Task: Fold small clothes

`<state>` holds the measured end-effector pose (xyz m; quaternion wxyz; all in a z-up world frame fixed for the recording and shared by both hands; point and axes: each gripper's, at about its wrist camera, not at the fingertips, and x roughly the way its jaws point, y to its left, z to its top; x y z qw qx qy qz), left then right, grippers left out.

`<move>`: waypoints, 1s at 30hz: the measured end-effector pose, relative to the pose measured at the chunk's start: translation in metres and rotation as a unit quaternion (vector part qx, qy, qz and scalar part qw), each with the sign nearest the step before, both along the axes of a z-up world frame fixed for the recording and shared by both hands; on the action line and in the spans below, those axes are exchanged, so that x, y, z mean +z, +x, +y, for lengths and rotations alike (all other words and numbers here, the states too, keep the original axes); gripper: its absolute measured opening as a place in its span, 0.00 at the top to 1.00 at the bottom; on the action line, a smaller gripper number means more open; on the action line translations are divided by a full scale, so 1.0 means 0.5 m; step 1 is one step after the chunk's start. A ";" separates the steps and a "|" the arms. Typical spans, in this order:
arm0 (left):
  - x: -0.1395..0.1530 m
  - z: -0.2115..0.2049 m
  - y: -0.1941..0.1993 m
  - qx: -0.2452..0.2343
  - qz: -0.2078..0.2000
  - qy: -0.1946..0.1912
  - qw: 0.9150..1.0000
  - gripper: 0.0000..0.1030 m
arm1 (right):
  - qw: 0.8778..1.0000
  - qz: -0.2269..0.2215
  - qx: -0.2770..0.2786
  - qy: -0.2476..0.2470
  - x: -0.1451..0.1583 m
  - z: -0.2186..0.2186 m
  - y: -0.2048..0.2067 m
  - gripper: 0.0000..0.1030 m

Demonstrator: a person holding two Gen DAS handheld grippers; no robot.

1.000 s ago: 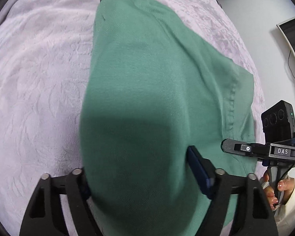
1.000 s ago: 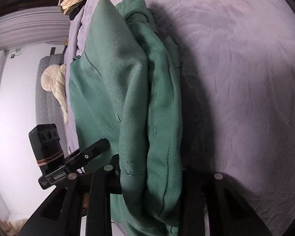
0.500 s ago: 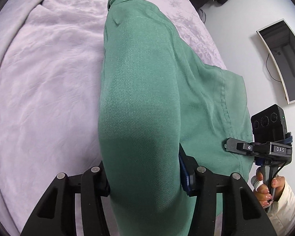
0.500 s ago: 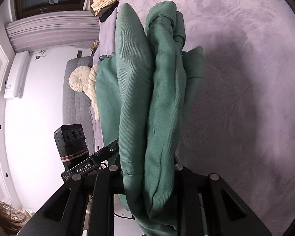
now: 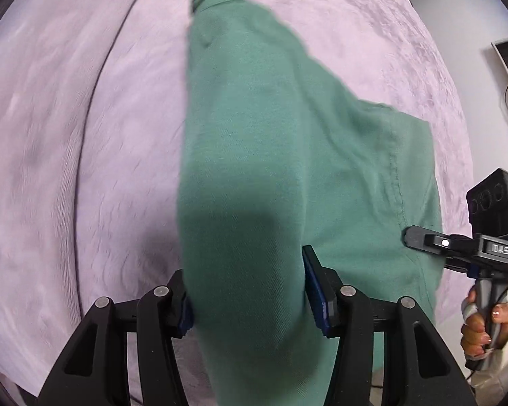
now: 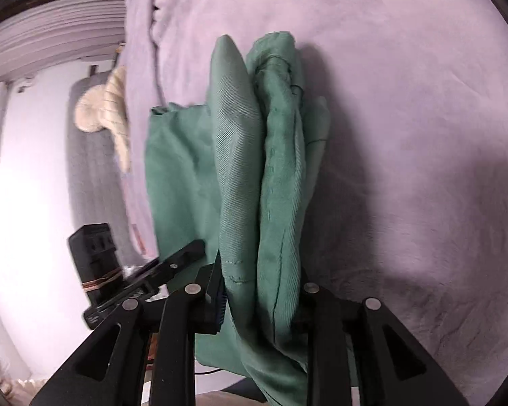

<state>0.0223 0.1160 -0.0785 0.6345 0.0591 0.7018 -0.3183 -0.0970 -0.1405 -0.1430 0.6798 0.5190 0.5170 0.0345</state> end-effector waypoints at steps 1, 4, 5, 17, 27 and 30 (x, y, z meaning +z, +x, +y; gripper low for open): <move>0.013 0.016 0.001 0.006 -0.005 -0.011 1.000 0.47 | 1.000 0.015 -0.005 -0.022 0.005 0.002 -0.005 0.61; 0.065 0.050 0.014 0.005 -0.046 -0.018 0.999 0.47 | 0.994 0.027 -0.014 -0.102 0.056 -0.007 -0.019 0.54; 0.080 0.065 0.024 0.008 -0.063 -0.018 0.998 0.47 | 0.990 0.032 -0.017 -0.133 0.076 -0.013 -0.030 0.54; 0.019 -0.085 0.114 0.009 -0.144 0.059 0.988 0.47 | 0.957 0.000 0.041 -0.287 0.160 0.020 0.075 0.88; 0.009 -0.056 0.132 0.006 -0.151 0.068 0.986 0.21 | 0.962 0.063 0.036 -0.262 0.053 -0.047 0.055 1.00; 0.041 -0.032 0.101 -0.016 -0.158 0.064 0.985 0.21 | 0.958 0.066 0.039 -0.275 0.081 -0.040 0.027 0.97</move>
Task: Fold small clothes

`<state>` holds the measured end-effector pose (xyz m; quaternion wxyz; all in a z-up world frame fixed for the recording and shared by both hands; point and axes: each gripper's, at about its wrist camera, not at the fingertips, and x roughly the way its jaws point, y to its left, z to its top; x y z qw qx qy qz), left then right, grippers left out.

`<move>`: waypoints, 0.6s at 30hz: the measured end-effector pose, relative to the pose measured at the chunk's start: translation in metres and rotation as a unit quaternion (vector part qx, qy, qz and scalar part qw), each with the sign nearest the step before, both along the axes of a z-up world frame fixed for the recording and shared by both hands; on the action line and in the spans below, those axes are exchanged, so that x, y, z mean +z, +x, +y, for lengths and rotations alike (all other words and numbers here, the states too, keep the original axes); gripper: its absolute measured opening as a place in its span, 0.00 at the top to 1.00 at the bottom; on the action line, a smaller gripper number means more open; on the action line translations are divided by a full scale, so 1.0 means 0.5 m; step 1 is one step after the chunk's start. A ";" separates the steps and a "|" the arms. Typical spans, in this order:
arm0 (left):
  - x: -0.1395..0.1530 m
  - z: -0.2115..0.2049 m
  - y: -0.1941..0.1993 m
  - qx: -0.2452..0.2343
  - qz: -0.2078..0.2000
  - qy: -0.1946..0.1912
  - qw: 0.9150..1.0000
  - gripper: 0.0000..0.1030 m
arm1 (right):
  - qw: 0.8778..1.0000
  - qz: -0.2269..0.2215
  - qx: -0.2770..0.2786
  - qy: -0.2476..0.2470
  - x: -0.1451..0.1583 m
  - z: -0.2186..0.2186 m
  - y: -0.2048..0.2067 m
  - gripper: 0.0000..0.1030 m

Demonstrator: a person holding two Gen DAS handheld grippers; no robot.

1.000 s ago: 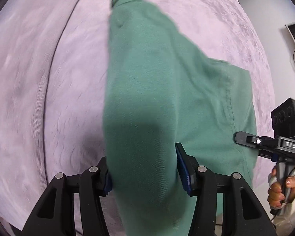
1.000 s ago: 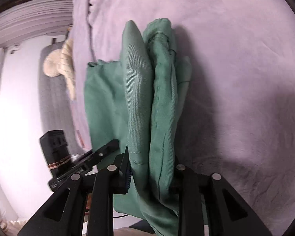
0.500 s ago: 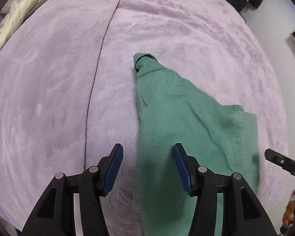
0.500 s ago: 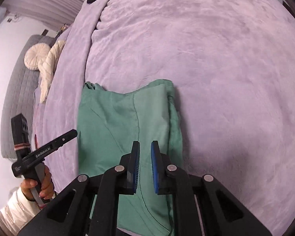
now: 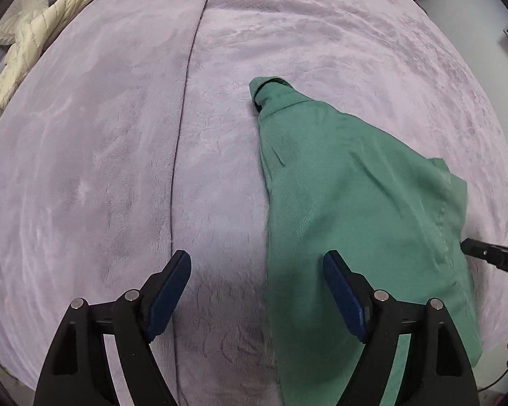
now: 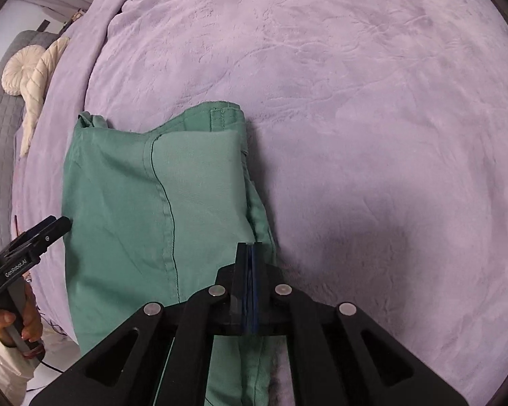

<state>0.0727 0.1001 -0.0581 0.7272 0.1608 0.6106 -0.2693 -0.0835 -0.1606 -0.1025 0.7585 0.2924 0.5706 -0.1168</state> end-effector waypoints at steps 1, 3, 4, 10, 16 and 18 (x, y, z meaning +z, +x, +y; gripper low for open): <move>0.011 0.010 -0.015 -0.011 0.001 -0.002 1.000 0.21 | 1.000 -0.004 -0.001 0.006 0.008 0.001 -0.019 0.97; 0.030 0.023 -0.057 -0.041 -0.001 0.002 0.999 0.21 | 1.000 -0.007 0.002 0.014 0.024 0.013 -0.055 0.97; 0.039 0.030 -0.078 -0.057 -0.002 0.002 0.998 0.21 | 1.000 -0.007 0.005 0.013 0.033 0.022 -0.070 0.97; 0.039 0.059 -0.195 -0.127 0.031 0.017 0.991 0.21 | 0.999 -0.022 0.010 0.023 0.082 0.073 -0.163 0.97; 0.005 0.080 -0.226 -0.105 0.056 0.027 0.993 0.21 | 0.999 -0.014 0.030 0.036 0.081 0.143 -0.183 0.97; 0.006 0.080 -0.224 -0.101 0.059 0.027 0.993 0.21 | 0.999 0.002 0.037 0.036 0.066 0.156 -0.185 0.97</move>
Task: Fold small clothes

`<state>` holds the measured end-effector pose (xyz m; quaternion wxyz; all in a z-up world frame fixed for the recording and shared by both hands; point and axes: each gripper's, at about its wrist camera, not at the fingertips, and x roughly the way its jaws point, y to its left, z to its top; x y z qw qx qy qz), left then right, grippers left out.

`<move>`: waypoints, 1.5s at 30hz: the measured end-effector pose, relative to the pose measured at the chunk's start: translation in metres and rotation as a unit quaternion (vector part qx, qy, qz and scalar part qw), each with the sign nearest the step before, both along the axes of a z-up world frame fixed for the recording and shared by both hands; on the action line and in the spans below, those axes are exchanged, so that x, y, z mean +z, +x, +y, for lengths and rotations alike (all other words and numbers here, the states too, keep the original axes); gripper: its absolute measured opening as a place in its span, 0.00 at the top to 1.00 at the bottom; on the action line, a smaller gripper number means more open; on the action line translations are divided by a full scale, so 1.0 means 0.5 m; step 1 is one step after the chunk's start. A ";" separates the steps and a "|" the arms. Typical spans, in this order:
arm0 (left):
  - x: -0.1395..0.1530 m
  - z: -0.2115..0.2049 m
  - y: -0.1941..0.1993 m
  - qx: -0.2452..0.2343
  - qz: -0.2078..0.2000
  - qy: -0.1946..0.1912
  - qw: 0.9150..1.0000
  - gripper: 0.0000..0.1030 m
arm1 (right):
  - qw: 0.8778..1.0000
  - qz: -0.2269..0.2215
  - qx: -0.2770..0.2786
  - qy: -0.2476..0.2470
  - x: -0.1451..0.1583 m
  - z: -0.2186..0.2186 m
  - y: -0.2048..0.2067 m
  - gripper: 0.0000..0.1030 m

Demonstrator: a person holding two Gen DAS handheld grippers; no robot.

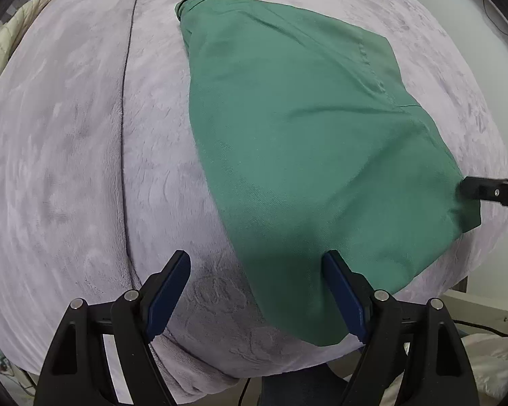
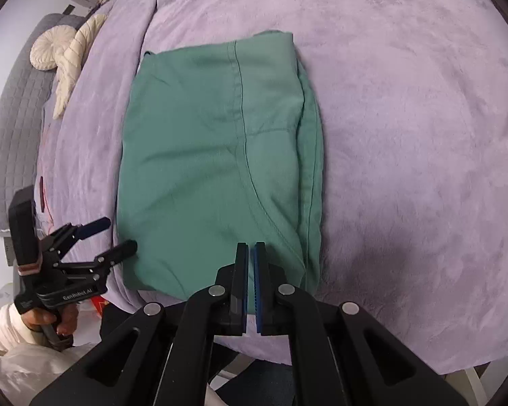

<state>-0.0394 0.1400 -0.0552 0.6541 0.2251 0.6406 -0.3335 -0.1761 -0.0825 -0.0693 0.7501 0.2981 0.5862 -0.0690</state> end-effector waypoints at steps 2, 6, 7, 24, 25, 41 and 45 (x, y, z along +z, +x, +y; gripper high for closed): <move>0.001 0.002 0.000 -0.004 -0.001 0.000 1.000 0.21 | 1.000 0.016 0.007 -0.010 -0.013 0.008 -0.002 0.97; 0.001 0.003 -0.002 -0.005 0.001 -0.002 1.000 0.21 | 0.999 0.045 0.012 -0.021 -0.049 0.003 -0.012 0.97; 0.003 0.003 -0.002 -0.005 0.000 -0.002 1.000 0.21 | 0.999 0.049 0.008 -0.017 -0.054 -0.001 -0.015 0.97; 0.042 0.014 0.024 0.014 -0.029 -0.001 0.999 0.21 | 0.998 0.058 0.001 -0.014 -0.047 -0.003 -0.012 0.97; 0.045 0.015 0.027 0.017 -0.030 -0.003 0.999 0.21 | 0.998 0.057 0.001 -0.014 -0.046 -0.002 -0.011 0.97; 0.129 0.003 0.067 0.076 -0.087 -0.019 0.993 0.00 | 0.999 0.007 -0.014 -0.050 0.068 -0.022 0.038 0.25; 0.147 -0.005 0.080 0.091 -0.066 -0.041 0.993 0.00 | 0.997 -0.007 -0.011 -0.077 0.102 -0.010 0.053 0.20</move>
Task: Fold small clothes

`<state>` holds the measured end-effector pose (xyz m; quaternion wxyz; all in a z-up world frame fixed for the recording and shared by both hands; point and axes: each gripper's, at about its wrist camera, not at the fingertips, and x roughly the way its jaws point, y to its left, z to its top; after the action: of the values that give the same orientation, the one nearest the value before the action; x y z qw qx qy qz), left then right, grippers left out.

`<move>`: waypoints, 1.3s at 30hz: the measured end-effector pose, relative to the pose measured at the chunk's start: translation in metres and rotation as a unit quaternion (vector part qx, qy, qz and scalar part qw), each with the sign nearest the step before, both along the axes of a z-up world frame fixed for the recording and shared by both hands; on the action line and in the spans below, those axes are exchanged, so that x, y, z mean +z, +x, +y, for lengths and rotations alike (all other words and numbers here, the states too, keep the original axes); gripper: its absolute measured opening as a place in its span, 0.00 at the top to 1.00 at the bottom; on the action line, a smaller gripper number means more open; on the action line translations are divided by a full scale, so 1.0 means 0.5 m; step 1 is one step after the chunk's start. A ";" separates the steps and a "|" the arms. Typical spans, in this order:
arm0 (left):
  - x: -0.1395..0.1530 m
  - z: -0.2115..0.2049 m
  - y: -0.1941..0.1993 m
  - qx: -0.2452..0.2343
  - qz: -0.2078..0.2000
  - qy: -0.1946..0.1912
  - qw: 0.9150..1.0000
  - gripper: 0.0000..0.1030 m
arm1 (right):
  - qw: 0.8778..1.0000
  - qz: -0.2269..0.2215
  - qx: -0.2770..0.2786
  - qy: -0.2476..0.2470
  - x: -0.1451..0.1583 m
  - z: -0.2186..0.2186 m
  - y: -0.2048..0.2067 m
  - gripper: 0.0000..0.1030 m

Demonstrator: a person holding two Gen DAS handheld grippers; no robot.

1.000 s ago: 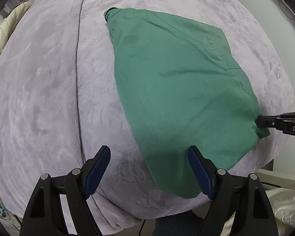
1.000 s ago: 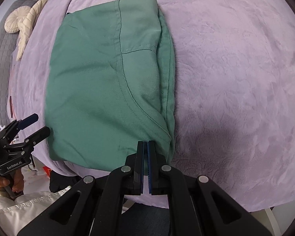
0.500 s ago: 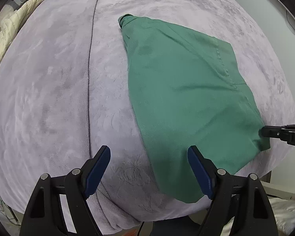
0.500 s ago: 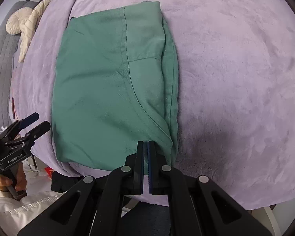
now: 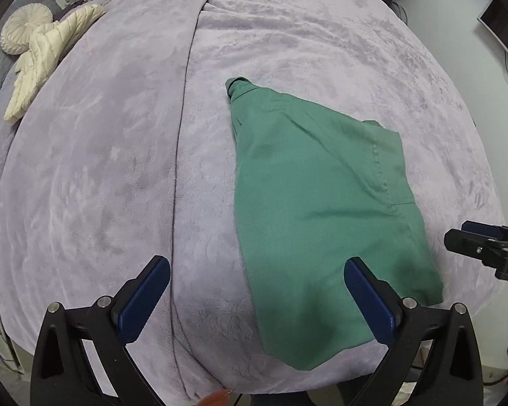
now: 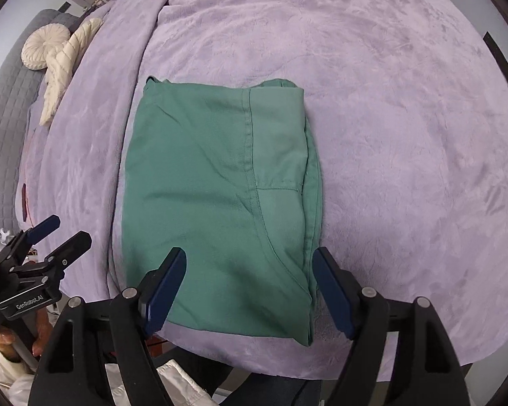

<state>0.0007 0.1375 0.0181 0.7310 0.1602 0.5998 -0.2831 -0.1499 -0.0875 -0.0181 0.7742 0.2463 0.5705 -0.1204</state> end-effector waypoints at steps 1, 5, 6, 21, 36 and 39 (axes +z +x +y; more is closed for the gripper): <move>0.001 -0.002 0.003 0.005 0.008 -0.001 1.000 0.00 | 1.000 -0.001 -0.003 -0.005 0.005 0.003 0.003 0.15; 0.007 -0.010 0.004 0.018 0.013 0.004 1.000 0.00 | 0.999 -0.007 -0.018 -0.037 0.027 0.007 0.004 0.00; 0.008 -0.011 0.002 0.018 0.011 0.006 1.000 0.00 | 0.999 -0.010 -0.020 -0.042 0.032 0.008 0.005 0.00; -0.037 -0.009 -0.020 0.011 0.102 0.059 0.993 0.00 | 0.998 0.048 -0.026 -0.014 0.002 0.013 -0.004 0.00; 0.063 -0.024 -0.010 0.038 -0.012 0.032 0.999 0.00 | 0.995 0.016 -0.017 -0.093 0.091 0.030 0.010 0.00; 0.075 -0.029 -0.011 0.039 -0.015 0.025 0.999 0.00 | 0.994 0.008 -0.015 -0.106 0.105 0.034 0.012 0.00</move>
<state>-0.0050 0.1231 0.0556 0.7464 0.1593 0.6012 -0.2366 -0.1437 -0.0703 0.0346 0.7891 0.1706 0.5574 -0.1938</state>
